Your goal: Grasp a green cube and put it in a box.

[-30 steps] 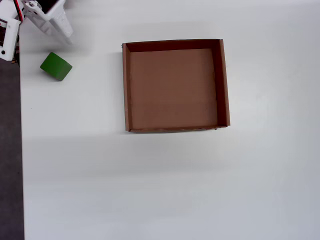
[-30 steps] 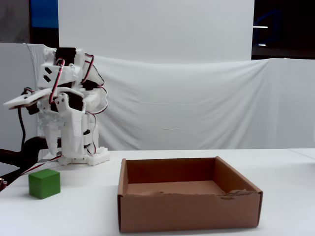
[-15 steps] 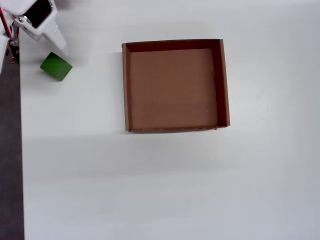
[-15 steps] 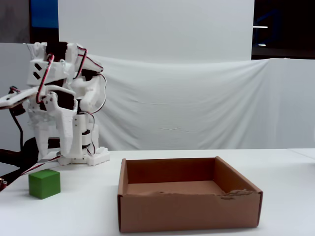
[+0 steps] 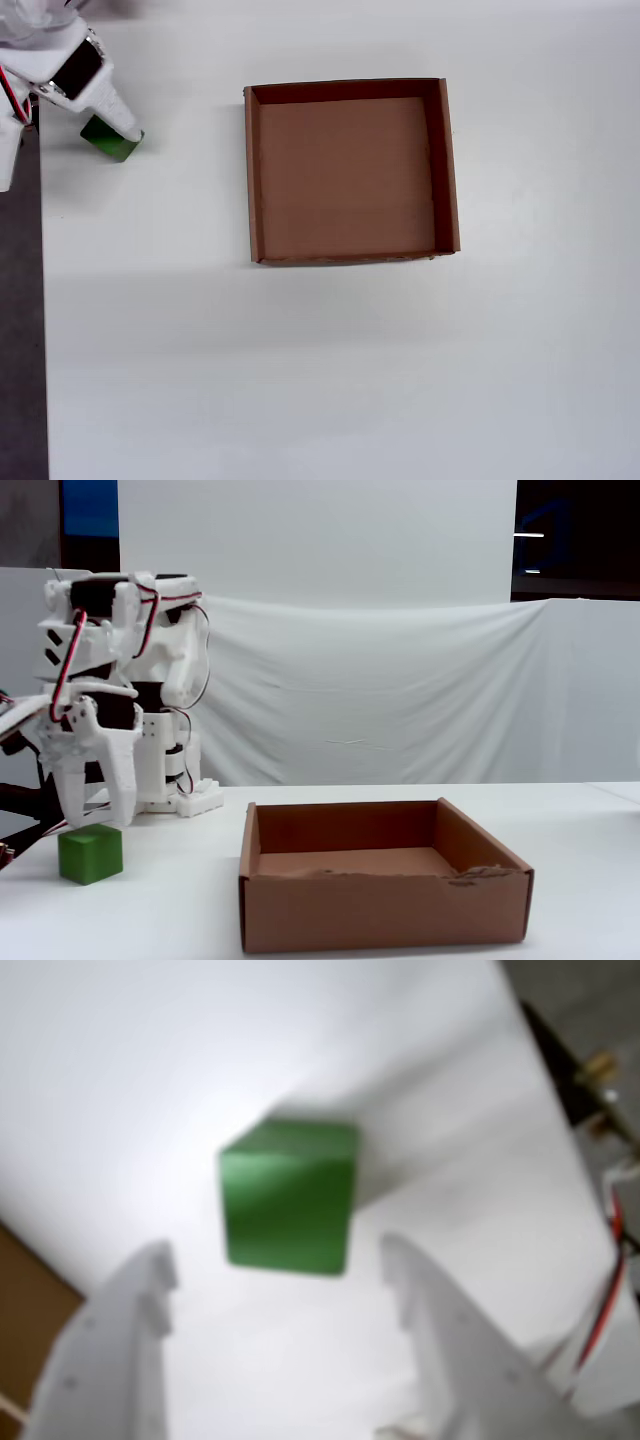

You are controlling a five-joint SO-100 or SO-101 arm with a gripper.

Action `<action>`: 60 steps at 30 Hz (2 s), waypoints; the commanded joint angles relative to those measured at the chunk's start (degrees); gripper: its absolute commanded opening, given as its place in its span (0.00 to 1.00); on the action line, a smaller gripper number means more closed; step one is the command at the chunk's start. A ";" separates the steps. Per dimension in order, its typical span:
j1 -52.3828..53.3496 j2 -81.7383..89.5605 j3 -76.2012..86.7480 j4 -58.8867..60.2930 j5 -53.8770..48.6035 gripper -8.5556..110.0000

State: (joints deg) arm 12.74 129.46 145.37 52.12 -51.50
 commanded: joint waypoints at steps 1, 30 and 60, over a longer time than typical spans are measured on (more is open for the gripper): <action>-0.44 -1.67 -3.43 -1.49 0.00 0.31; 0.88 -6.86 -6.15 -2.72 -0.09 0.31; -0.35 -11.16 -4.39 -7.73 -0.18 0.26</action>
State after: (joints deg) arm 12.39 117.86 141.24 45.00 -51.50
